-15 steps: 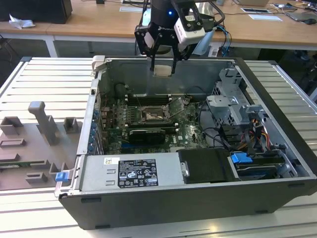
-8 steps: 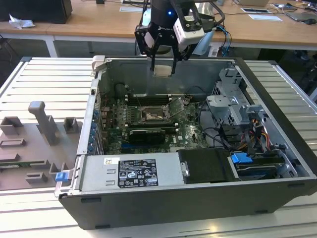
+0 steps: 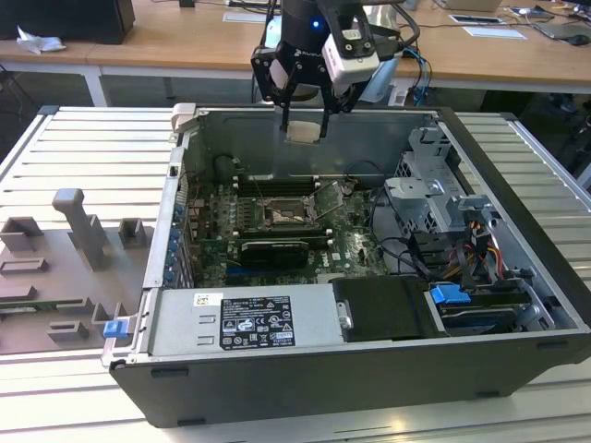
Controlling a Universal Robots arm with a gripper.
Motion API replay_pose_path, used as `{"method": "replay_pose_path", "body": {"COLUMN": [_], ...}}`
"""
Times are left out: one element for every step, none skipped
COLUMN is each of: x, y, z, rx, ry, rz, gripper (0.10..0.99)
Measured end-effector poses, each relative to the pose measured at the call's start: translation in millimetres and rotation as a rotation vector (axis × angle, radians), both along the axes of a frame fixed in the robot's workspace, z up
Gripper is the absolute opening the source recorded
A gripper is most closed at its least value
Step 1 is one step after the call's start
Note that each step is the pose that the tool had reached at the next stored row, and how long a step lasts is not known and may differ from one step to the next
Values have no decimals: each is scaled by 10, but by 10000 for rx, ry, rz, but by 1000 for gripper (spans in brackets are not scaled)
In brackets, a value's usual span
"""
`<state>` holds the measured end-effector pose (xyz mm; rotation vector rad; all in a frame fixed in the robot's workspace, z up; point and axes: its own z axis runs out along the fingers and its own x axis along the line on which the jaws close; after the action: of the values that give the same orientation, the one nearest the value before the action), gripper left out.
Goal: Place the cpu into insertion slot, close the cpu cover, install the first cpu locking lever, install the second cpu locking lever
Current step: 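Place the cpu into insertion slot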
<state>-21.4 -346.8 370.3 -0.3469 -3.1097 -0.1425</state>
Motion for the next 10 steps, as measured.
{"method": "replay_pose_path", "body": {"x": [0, 0, 0, 0, 0, 0, 0, 0, 0, 0], "y": [0, 0, 0, 0, 0, 0, 0, 0, 0, 0], "z": [0, -1, -1, -1, -1, -2, -2, -2, -2, -2], "rx": [0, 0, 0, 0, 0, 0, 0, 0, 0, 0], "ry": [0, 0, 0, 0, 0, 0, 0, 0, 0, 0], "rz": [-45, -100, -140, -178, -204, -234, -275, -312, -336, -361], "gripper": [537, 537, 537, 537, 537, 537, 537, 537, 537, 537]}}
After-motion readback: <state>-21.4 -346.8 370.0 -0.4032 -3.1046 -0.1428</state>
